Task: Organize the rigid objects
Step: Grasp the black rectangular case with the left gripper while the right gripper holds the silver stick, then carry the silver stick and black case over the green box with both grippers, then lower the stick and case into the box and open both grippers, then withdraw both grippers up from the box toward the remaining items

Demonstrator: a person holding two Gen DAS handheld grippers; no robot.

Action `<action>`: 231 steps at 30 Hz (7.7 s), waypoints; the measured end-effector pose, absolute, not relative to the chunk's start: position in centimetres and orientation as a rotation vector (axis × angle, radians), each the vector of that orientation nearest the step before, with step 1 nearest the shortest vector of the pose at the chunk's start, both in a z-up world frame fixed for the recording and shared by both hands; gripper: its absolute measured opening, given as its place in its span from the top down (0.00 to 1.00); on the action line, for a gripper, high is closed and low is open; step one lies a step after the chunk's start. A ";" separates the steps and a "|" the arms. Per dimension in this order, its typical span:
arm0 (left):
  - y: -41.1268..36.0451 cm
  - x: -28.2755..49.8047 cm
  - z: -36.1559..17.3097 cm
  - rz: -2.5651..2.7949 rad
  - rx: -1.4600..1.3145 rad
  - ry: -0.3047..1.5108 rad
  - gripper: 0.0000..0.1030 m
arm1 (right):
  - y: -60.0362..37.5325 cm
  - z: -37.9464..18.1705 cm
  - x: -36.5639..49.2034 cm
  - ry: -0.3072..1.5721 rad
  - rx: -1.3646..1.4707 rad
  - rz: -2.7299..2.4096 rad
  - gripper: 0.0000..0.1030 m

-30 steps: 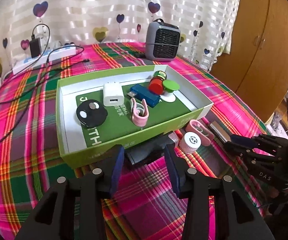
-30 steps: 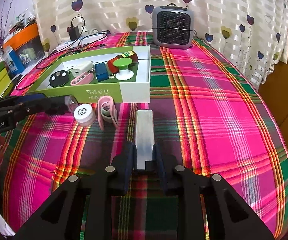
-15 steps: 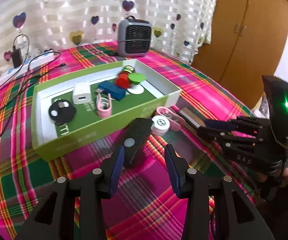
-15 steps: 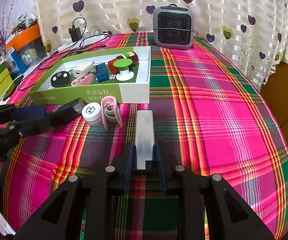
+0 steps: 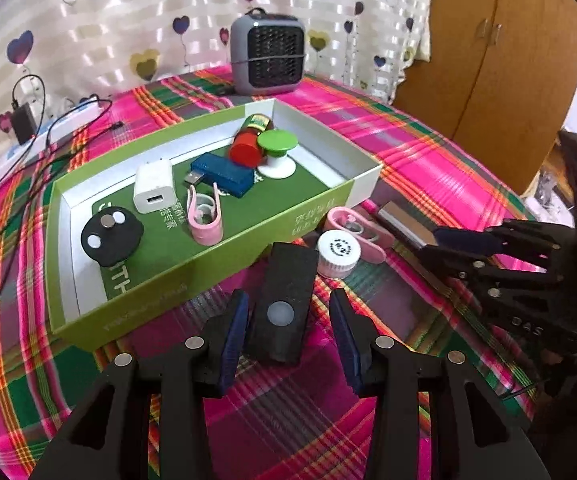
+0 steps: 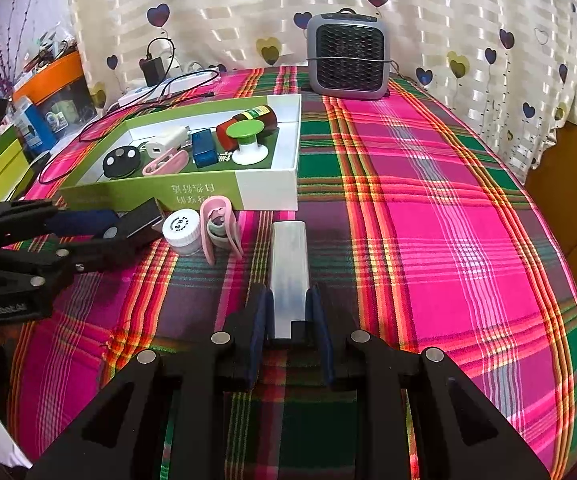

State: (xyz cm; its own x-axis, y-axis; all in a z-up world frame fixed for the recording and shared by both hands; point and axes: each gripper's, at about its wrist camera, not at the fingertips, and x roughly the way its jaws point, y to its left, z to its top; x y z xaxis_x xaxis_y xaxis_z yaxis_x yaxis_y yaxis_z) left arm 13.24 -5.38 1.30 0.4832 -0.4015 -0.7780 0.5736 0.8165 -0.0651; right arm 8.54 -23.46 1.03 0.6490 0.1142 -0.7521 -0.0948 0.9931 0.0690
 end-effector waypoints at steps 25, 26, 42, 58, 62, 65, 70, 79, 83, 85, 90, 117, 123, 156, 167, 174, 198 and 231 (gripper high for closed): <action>-6.1 14.1 0.5 -0.484 0.199 0.918 0.63 | -22.9 1.0 10.2 0.886 -0.043 0.135 0.75; -6.1 14.0 0.5 -0.482 0.202 0.917 0.66 | -23.0 1.0 10.2 0.886 -0.044 0.135 0.75; -5.8 14.0 0.6 -0.492 0.187 0.916 0.75 | -23.0 1.1 10.1 0.885 -0.043 0.132 0.76; -6.1 13.5 0.7 -0.485 0.197 0.905 0.75 | -23.3 1.2 10.1 0.883 -0.025 0.141 0.77; -6.0 13.4 0.6 -0.486 0.188 0.911 0.75 | -23.3 1.2 10.0 0.880 -0.016 0.148 0.77; -5.7 13.2 0.7 -0.480 0.182 0.910 0.75 | -23.1 1.2 9.8 0.877 -0.019 0.157 0.77; -5.3 12.8 0.8 -0.475 0.170 0.908 0.75 | -22.8 1.5 9.6 0.868 -0.020 0.167 0.77; -4.4 12.0 1.9 -0.466 0.161 0.890 0.75 | -22.8 2.5 9.3 0.851 -0.012 0.183 0.77; -3.9 12.1 2.7 -0.460 0.143 0.879 0.75 | -22.7 3.2 9.3 0.842 -0.005 0.196 0.77; -3.7 12.2 3.2 -0.462 0.136 0.873 0.75 | -22.7 3.5 9.3 0.844 0.008 0.211 0.77; -3.1 12.6 4.3 -0.449 0.126 0.859 0.75 | -22.2 4.6 9.8 0.826 0.007 0.231 0.77; 0.0 20.6 5.4 -0.369 0.050 0.868 0.75 | -18.4 6.5 17.0 0.818 -0.031 0.346 0.77; 0.2 22.4 4.9 -0.359 0.036 0.878 0.75 | -18.3 5.6 18.3 0.855 -0.049 0.377 0.77; 0.1 27.1 2.5 -0.324 0.010 0.937 0.75 | -17.6 3.3 20.4 0.962 -0.208 0.524 0.77; 0.3 27.2 2.5 -0.328 -0.002 0.937 0.75 | -17.6 3.0 20.3 0.965 -0.200 0.514 0.77; 0.2 27.2 2.5 -0.322 0.005 0.938 0.74 | -17.6 3.0 20.4 0.970 -0.183 0.511 0.77; 0.3 27.2 2.5 -0.298 0.020 0.943 0.67 | -18.2 3.2 20.3 0.957 -0.105 0.500 0.77; -0.9 19.4 6.6 -0.320 0.036 0.827 0.66 | -19.2 6.0 15.9 0.863 -0.024 0.471 0.59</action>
State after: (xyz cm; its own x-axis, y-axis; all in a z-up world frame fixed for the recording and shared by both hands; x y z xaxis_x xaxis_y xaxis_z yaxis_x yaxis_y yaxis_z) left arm 19.37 -0.86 6.55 0.6319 -0.2660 -0.7280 0.2936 0.9514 -0.0928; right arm 15.95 -19.19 6.00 0.5546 0.3886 -0.7358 -0.4080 0.8977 0.1665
